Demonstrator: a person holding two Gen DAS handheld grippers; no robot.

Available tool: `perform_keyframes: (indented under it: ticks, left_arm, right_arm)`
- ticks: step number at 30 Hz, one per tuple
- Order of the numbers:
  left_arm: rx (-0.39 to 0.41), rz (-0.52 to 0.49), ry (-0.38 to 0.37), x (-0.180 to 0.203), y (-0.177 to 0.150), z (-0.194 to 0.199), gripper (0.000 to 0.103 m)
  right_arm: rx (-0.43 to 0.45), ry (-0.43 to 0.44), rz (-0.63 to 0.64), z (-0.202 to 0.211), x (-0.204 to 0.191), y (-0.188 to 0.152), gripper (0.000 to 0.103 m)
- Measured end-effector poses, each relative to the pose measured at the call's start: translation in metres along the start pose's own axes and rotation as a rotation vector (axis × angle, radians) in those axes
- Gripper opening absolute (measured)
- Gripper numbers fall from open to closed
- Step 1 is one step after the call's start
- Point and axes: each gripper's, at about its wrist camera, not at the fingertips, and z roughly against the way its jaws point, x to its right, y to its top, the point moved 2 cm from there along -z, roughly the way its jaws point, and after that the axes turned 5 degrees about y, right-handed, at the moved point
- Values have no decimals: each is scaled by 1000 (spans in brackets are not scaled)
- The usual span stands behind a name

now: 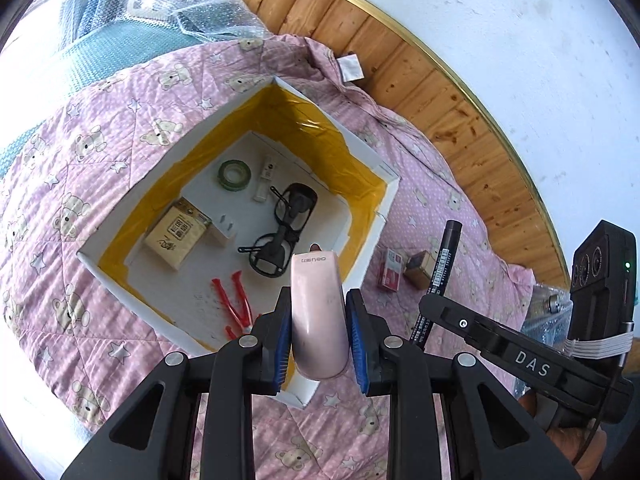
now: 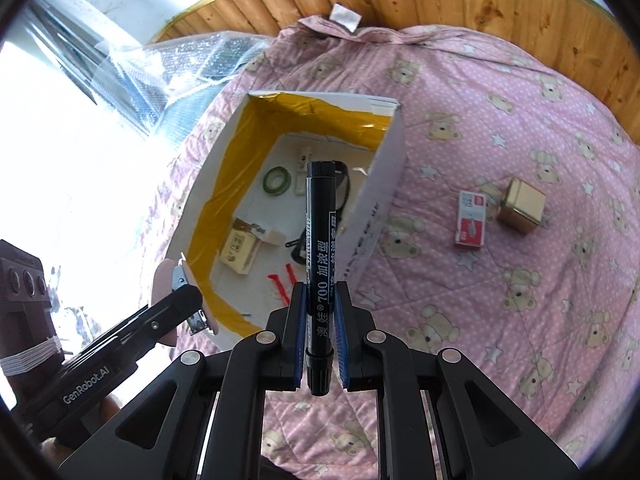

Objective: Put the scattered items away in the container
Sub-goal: 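Carry the black marker and pink stapler with both grippers over the box, then open both grippers to drop the marker and stapler into the box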

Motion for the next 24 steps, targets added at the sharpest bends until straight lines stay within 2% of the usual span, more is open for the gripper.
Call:
perform_keyframes:
  ticks: [11, 20, 23, 24]
  left_arm:
    - [12, 50, 6, -19, 34, -11, 27]
    - [-8, 59, 27, -24, 71, -46, 27]
    - [-27, 54, 39, -25, 84, -65, 27]
    - [-42, 53, 40, -27, 87, -73, 32]
  right_arm:
    - [-12, 2, 18, -25, -15, 35, 14]
    - [-20, -14, 15, -50, -18, 64, 14]
    - [-18, -40, -3, -62, -8, 74, 16]
    - [-16, -51, -12, -67, -3, 76, 23]
